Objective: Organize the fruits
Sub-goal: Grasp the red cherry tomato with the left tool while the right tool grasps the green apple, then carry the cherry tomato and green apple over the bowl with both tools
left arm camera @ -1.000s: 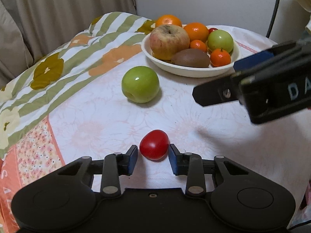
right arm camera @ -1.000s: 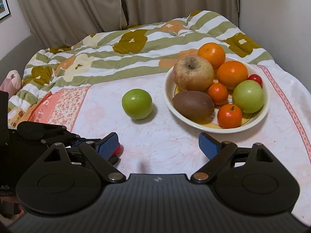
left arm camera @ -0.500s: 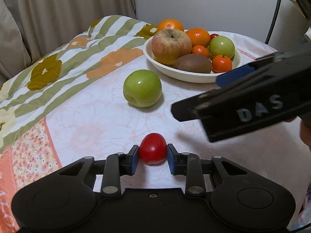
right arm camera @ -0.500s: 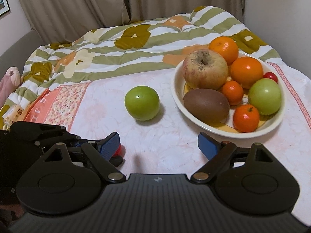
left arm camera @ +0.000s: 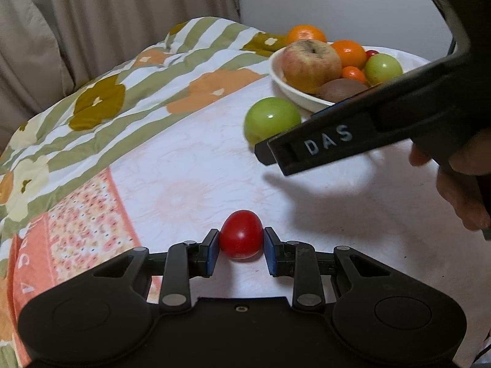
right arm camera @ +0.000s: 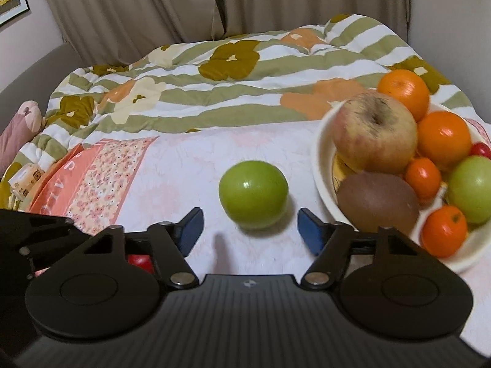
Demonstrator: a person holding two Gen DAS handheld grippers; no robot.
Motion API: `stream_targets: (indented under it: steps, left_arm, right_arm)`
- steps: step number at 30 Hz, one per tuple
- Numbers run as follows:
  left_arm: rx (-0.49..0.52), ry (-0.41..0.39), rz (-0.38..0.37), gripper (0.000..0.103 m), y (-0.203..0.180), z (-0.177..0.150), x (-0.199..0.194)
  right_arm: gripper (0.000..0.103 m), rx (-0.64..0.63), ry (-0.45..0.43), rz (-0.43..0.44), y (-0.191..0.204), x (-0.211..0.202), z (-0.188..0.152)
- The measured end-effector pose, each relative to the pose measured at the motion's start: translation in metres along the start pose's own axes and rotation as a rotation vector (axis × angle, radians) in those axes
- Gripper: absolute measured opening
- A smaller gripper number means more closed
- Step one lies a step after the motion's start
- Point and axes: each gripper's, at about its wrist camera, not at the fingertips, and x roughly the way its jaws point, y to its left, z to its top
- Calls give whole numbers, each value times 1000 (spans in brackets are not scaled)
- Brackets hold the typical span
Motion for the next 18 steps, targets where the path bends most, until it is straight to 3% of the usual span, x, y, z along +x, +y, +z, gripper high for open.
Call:
stream_targets:
  steps: [5, 10, 18]
  left_arm:
    - [-17, 5, 20, 34, 5, -2, -1]
    - [-44, 10, 32, 34, 9, -4, -2]
    - [-85, 11, 61, 34, 10, -4, -4]
  right_arm:
    - [81, -14, -13, -19, 2, 13, 6]
    - [68, -21, -16, -23, 2, 20, 6]
    - [67, -43, -21, -17, 1, 15, 1]
